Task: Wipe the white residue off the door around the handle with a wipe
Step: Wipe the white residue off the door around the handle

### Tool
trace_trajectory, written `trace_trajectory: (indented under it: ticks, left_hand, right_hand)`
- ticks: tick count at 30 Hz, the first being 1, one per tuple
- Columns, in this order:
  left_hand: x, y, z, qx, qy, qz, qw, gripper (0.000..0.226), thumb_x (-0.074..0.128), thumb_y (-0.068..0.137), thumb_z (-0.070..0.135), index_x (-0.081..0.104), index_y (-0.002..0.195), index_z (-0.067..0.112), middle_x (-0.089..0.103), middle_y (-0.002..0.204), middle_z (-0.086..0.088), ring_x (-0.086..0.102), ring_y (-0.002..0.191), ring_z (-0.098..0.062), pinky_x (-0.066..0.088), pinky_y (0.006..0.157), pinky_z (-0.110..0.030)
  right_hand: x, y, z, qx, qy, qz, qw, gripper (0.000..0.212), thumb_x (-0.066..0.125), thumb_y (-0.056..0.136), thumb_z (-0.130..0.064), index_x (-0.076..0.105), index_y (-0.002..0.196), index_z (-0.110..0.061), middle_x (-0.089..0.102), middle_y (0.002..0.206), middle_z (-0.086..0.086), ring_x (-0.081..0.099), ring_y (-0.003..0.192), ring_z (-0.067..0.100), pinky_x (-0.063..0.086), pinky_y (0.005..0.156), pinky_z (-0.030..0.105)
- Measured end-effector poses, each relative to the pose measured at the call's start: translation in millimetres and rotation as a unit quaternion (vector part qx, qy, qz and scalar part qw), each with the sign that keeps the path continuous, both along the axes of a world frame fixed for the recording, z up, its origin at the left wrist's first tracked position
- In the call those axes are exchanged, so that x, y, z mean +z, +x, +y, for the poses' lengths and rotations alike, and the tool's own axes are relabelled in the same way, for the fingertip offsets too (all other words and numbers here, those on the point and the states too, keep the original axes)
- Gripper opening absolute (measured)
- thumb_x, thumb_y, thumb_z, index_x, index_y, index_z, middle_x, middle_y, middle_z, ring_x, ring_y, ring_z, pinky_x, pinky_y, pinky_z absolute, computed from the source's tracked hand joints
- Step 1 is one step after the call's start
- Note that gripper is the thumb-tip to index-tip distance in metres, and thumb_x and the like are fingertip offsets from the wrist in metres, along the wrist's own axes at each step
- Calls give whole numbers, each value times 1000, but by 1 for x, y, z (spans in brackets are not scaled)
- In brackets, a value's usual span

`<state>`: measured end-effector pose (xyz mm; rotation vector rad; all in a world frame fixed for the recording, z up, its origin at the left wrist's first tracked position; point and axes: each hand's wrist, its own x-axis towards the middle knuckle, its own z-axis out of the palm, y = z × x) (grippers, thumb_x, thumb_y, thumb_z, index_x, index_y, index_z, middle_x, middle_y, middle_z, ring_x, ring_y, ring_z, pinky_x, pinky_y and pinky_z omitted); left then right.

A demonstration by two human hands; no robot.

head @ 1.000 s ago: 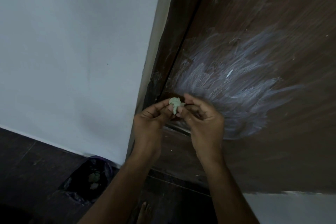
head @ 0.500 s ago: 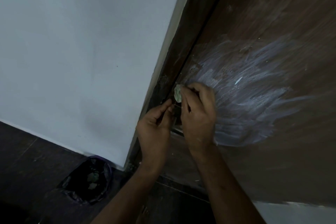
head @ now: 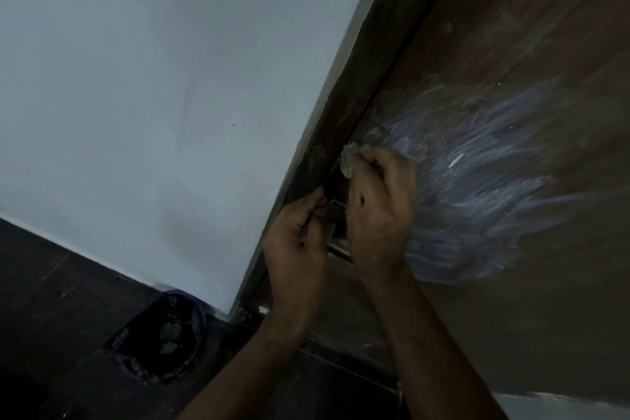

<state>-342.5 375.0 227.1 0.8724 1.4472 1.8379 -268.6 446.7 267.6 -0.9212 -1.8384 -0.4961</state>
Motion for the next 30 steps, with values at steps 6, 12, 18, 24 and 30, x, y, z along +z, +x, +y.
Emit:
trace_trajectory:
  ticks: [6, 12, 18, 24, 30]
  left_hand:
    - [-4, 4, -10, -8, -33, -37, 999, 43, 54, 94, -4, 69, 126, 20, 71, 117, 10, 65, 110, -1, 52, 94, -23]
    - [-7, -3, -14, 23, -35, -8, 999, 45, 54, 92, -10, 67, 127, 17, 68, 119, 9, 62, 110, 4, 47, 94, -11]
    - [-3, -2, -12, 29, -2, 54, 998, 46, 50, 88, -1, 65, 130, 9, 67, 124, 1, 62, 117, -10, 50, 100, -28]
    - [-10, -5, -17, 17, -15, 113, 993, 48, 52, 88, 5, 62, 135, 13, 63, 134, 4, 58, 124, -9, 46, 106, -30]
    - [-31, -6, -18, 36, -53, 78, 995, 44, 56, 89, -9, 67, 128, 11, 66, 123, 7, 57, 108, 12, 39, 92, -2]
  right_hand:
    - [-50, -1, -8, -48, -86, -142, 985, 28, 62, 98, -6, 64, 125, 2, 50, 127, 14, 50, 114, 32, 44, 98, 35]
    - [-29, 9, 4, 5, -35, -150, 988, 27, 65, 96, 0, 66, 123, 1, 57, 122, 16, 54, 109, 32, 42, 101, 34]
    - [8, -16, 22, 15, 51, -61, 997, 10, 66, 96, -4, 73, 103, -4, 70, 107, 11, 56, 98, 29, 48, 87, 40]
    - [-36, -4, -1, -44, -10, -194, 980, 12, 71, 91, -16, 77, 101, -16, 74, 114, 2, 52, 106, 24, 35, 84, 40]
    - [-14, -14, 15, -70, 57, -91, 992, 11, 67, 97, -14, 74, 105, -15, 71, 110, 4, 54, 102, 24, 38, 84, 40]
